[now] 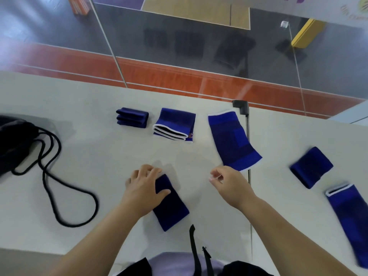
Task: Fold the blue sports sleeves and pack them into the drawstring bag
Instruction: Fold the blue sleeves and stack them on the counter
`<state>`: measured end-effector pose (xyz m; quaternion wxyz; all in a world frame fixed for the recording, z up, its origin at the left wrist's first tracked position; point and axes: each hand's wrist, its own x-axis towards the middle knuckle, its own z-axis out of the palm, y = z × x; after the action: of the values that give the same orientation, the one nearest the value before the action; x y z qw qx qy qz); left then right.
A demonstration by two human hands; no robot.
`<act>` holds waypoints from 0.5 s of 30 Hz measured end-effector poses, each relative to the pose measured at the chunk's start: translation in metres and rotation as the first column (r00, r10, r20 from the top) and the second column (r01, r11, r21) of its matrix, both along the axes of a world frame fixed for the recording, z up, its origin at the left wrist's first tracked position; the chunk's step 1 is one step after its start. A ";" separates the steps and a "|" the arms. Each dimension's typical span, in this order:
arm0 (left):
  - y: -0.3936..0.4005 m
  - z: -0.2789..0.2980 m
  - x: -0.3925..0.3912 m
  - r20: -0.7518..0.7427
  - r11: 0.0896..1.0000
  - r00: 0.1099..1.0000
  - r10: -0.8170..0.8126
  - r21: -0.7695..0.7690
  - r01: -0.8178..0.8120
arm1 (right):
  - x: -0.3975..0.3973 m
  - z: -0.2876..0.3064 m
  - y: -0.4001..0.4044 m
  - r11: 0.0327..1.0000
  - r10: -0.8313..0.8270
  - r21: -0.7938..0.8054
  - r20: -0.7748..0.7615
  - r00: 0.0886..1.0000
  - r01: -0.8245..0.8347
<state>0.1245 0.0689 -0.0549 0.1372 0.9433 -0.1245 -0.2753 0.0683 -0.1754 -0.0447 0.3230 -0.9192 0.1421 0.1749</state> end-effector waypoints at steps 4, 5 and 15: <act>0.005 0.000 -0.004 -0.111 0.999 0.993 -0.032 0.008 0.033 | -0.012 -0.004 0.003 1.000 -0.015 0.020 -0.027 1.000 0.016; 0.004 0.000 -0.004 -0.147 1.000 0.989 0.003 -0.024 -0.006 | -0.014 -0.005 0.003 1.000 -0.016 0.023 -0.035 0.999 0.016; -0.048 0.011 0.003 -0.375 0.899 0.918 0.132 -0.344 -0.270 | -0.030 0.000 -0.010 0.979 -0.032 0.187 -0.227 0.973 0.075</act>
<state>0.1278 0.0207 -0.0437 0.3693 0.8425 -0.0514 -0.3889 0.0384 -0.1849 -0.0451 0.3981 -0.8536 0.1844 0.2809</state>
